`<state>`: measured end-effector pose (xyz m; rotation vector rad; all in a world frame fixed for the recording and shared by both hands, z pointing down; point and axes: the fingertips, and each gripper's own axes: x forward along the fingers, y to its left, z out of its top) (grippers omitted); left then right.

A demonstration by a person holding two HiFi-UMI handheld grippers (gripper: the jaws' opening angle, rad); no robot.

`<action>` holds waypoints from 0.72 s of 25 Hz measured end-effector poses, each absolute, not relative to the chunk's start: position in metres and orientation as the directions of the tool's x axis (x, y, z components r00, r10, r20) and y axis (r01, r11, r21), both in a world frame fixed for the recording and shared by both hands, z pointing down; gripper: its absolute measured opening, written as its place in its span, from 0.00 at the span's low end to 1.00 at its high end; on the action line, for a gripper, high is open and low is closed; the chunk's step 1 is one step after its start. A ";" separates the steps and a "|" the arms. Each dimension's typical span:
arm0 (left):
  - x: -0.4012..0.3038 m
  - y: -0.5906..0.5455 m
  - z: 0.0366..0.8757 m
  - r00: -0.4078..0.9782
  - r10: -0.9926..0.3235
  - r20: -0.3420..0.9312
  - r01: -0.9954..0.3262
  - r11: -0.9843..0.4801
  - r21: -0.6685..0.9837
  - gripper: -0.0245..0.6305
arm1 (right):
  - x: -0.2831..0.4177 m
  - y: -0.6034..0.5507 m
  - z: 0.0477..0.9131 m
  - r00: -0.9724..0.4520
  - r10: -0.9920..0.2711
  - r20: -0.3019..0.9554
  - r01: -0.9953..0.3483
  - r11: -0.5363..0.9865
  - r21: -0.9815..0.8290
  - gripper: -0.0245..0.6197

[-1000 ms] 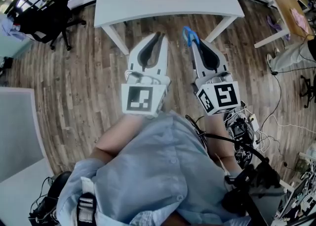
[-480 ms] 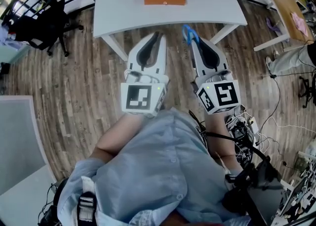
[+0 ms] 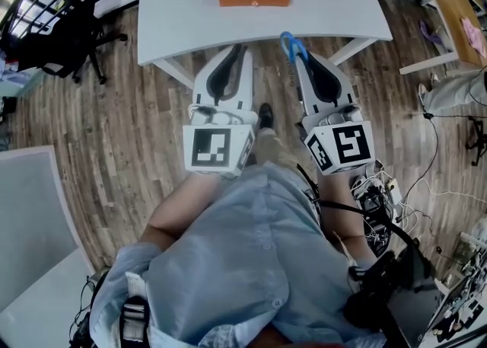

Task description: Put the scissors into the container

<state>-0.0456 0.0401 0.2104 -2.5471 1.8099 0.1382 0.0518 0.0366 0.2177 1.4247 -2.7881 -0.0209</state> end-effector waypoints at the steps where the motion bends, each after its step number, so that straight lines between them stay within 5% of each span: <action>1: -0.046 0.029 0.213 0.323 -0.944 -0.074 -0.945 -0.326 0.038 0.10 | 0.052 0.026 0.220 -0.589 -0.808 0.005 -0.808 0.589 0.011 0.10; 18: -0.014 -0.139 0.231 0.259 -0.965 0.040 -0.966 -0.259 -0.003 0.10 | 0.068 -0.140 0.251 -0.678 -0.733 0.045 -0.733 0.672 -0.104 0.10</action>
